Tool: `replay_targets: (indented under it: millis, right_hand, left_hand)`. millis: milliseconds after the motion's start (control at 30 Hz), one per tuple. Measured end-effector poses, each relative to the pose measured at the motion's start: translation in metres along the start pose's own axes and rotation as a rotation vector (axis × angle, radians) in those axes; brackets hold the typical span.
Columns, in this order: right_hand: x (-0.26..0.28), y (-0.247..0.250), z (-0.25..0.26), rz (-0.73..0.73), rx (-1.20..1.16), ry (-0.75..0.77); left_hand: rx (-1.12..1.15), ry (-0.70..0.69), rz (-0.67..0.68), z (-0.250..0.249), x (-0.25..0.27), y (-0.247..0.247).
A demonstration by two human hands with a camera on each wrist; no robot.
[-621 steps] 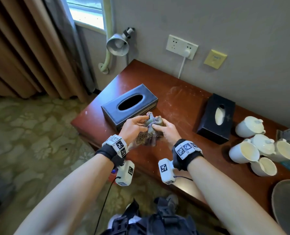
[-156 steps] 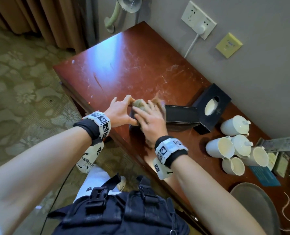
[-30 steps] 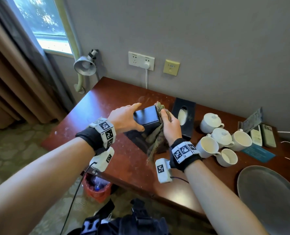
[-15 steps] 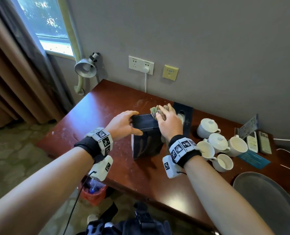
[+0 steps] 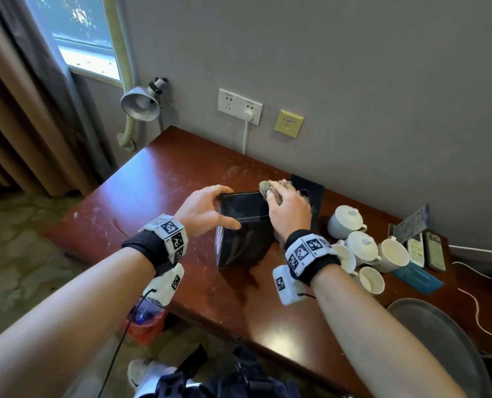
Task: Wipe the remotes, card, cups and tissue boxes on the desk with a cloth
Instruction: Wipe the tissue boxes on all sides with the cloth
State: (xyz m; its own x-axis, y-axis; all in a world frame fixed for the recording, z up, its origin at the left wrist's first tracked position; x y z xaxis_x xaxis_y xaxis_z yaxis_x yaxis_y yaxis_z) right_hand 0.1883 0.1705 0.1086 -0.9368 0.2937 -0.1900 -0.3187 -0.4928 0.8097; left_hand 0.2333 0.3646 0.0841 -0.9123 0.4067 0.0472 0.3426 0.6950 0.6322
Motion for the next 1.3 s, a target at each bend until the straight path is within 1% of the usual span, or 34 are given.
replay_targets:
  millis: [100,167,233,333,367,400,500,567,633,767,833,867,900,967,1000,1033,1100,1167,1300]
  right_hand:
    - [0.022,-0.019,0.029,0.062,0.047,0.155]
    - [0.026,-0.020,0.028,0.104,0.098,0.182]
    - [0.017,-0.008,0.014,0.099,0.097,0.130]
    - [0.000,0.012,-0.011,0.068,0.003,-0.072]
    - [-0.001,0.013,-0.013,0.064,-0.012,-0.107]
    - [-0.002,0.012,-0.013,0.062,-0.015,-0.123]
    - [-0.001,0.010,-0.009,0.045,-0.001,-0.124]
    - [-0.002,0.010,-0.007,0.022,0.045,-0.089]
    - [0.001,0.003,0.006,0.026,0.079,0.005]
    - [0.027,-0.027,0.049,0.197,0.028,0.263]
    - [0.031,-0.027,0.051,0.255,0.015,0.347]
    - [0.027,-0.024,0.044,0.268,0.029,0.349]
    - [0.019,-0.019,0.034,0.267,0.043,0.316]
    - [0.002,-0.009,0.019,0.234,0.047,0.180]
    - [-0.003,-0.007,0.018,0.212,0.045,0.134]
    - [-0.005,-0.009,0.022,0.191,0.043,0.120]
    - [-0.004,-0.018,0.037,0.184,0.046,0.145]
    - [0.003,-0.029,0.049,0.229,0.049,0.205]
    - [0.019,-0.025,0.038,0.315,-0.047,0.353]
  left_hand:
    - [-0.014,-0.008,-0.011,0.000,0.000,0.001]
    - [-0.005,-0.014,-0.015,0.001,0.000,0.000]
    - [0.002,-0.022,-0.012,0.001,0.002,0.000]
    - [0.036,-0.018,-0.001,0.002,0.001,0.000]
    - [0.054,-0.010,0.007,0.004,0.002,-0.002]
    - [0.095,0.007,0.019,0.008,0.004,-0.005]
    - [0.314,0.071,0.025,0.023,0.015,-0.016]
    - [0.380,0.079,0.014,0.026,0.017,-0.019]
    - [0.376,0.067,0.027,0.026,0.016,-0.018]
    - [0.327,0.030,0.021,0.028,0.015,-0.012]
    - [0.316,0.025,0.019,0.029,0.016,-0.012]
    - [0.314,0.029,0.022,0.030,0.015,-0.012]
    - [0.316,0.039,0.020,0.030,0.014,-0.012]
    - [0.328,0.047,0.001,0.030,0.011,-0.013]
    - [0.331,0.047,-0.014,0.029,0.010,-0.013]
    - [0.327,0.045,-0.027,0.027,0.009,-0.012]
    - [0.316,0.039,-0.047,0.025,0.009,-0.011]
    - [0.303,0.019,-0.049,0.025,0.009,-0.009]
    - [0.255,0.015,-0.033,0.024,0.011,-0.012]
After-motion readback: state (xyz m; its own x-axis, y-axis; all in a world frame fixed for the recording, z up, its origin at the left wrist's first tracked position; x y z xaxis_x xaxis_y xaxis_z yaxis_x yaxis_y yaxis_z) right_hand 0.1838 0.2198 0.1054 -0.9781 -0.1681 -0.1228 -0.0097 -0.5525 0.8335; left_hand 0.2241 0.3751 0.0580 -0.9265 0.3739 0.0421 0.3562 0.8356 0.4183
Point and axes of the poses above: each hand's wrist, its own x-axis away from the middle knuckle, its own y-axis out of the back of the hand, z = x × y, the point moved 5 cm from there along -x, towards the middle knuckle, and after that the axes turned 2 degrees about -x, right-handed, at the moved point
